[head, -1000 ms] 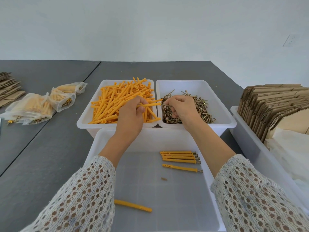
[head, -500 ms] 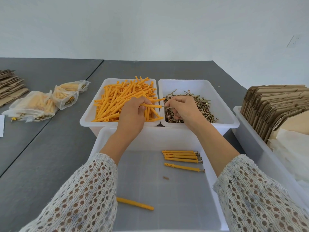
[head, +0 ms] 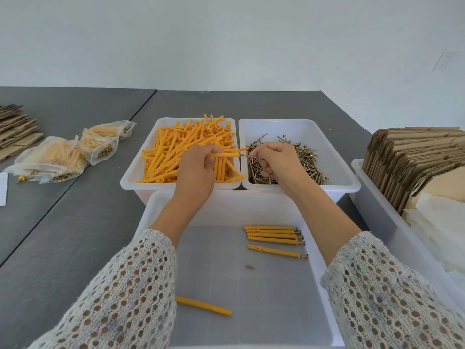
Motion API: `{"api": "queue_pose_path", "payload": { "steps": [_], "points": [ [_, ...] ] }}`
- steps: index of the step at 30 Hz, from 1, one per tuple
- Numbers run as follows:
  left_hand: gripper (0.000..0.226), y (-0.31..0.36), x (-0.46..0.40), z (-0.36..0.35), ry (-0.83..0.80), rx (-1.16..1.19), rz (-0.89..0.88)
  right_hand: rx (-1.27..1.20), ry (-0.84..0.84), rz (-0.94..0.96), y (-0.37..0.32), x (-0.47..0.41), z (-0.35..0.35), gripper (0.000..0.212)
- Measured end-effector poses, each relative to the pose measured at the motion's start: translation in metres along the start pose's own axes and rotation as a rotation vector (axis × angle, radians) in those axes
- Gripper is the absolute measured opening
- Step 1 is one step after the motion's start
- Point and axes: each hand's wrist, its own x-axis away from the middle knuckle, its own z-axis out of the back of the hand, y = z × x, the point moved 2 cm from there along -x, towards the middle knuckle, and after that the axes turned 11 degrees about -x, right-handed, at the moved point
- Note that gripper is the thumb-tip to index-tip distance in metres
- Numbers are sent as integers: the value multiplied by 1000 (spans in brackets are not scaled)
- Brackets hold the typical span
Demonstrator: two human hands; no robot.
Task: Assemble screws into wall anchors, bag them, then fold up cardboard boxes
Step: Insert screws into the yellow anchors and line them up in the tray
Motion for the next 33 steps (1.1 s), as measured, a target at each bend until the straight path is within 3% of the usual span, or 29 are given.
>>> {"api": "queue_pose_path", "payload": {
  "steps": [13,19,24,29,33],
  "points": [
    [37,6,2,-2,-39,-31,-87,39,-104,12,-2,5,-4,20],
    [24,16,7,-2,-107,-77,-188,22,-99,-8,-2,5,-10,22],
    [11,27,16,-6,-88,-114,-310,28,-61,-14,-4,5,-20,37],
    [11,31,19,-7,-47,-257,-403,-305,-151,-120,-11,10,-26,52],
    [7,37,19,0,-16,-151,-371,-545,-148,-160,-12,7,-20,68]
  ]
}}
